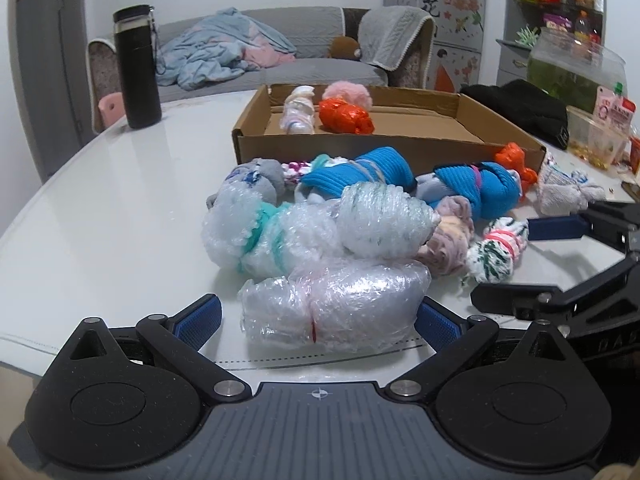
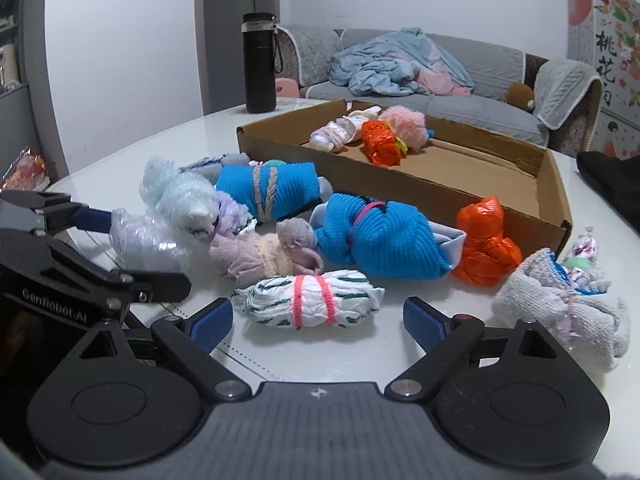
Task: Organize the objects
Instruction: 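Withdraw both grippers from the tray back toward the pile, then grasp the large bubble-wrap bundle with the left gripper while the right grasps the striped sock roll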
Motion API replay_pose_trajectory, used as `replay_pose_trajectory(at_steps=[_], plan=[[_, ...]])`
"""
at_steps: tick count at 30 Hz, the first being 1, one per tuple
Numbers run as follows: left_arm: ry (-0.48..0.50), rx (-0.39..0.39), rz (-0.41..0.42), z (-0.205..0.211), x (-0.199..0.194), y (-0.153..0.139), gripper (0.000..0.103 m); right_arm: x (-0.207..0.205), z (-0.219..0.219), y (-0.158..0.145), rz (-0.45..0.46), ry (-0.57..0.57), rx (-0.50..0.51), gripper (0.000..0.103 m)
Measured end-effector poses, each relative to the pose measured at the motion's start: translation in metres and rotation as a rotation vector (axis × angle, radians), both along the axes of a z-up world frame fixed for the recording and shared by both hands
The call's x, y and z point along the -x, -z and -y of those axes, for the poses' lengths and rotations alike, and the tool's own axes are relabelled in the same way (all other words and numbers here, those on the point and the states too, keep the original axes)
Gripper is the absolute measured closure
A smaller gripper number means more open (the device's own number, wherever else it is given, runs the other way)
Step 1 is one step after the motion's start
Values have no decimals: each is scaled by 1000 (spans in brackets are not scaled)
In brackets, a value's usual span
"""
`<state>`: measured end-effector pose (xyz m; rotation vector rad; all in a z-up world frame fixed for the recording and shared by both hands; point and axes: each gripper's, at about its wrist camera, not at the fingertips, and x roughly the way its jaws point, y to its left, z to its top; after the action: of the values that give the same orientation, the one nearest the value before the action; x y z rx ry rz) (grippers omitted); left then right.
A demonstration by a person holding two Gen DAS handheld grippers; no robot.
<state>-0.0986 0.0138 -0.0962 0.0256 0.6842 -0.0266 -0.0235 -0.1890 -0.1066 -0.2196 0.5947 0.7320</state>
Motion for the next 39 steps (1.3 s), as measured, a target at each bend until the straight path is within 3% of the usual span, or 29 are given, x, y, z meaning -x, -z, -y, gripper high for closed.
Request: replay_pose_trajectory(at_steps=[6, 14, 21, 29, 39], plan=[[-26, 2, 24, 3, 7, 1, 3, 3, 2, 0, 16, -1, -14, 19], [-29, 2, 49, 12, 16, 0, 12, 5, 4, -3, 26, -6, -36, 39], [-15, 22, 53, 7, 16, -3, 24, 7, 8, -4, 34, -2, -33, 41], [-20, 33, 46, -5, 20, -8, 26, 10, 20, -15, 46, 19, -35, 41], [-33, -16, 77, -25, 36, -34, 26, 9, 34, -46, 97, 29, -42, 41]])
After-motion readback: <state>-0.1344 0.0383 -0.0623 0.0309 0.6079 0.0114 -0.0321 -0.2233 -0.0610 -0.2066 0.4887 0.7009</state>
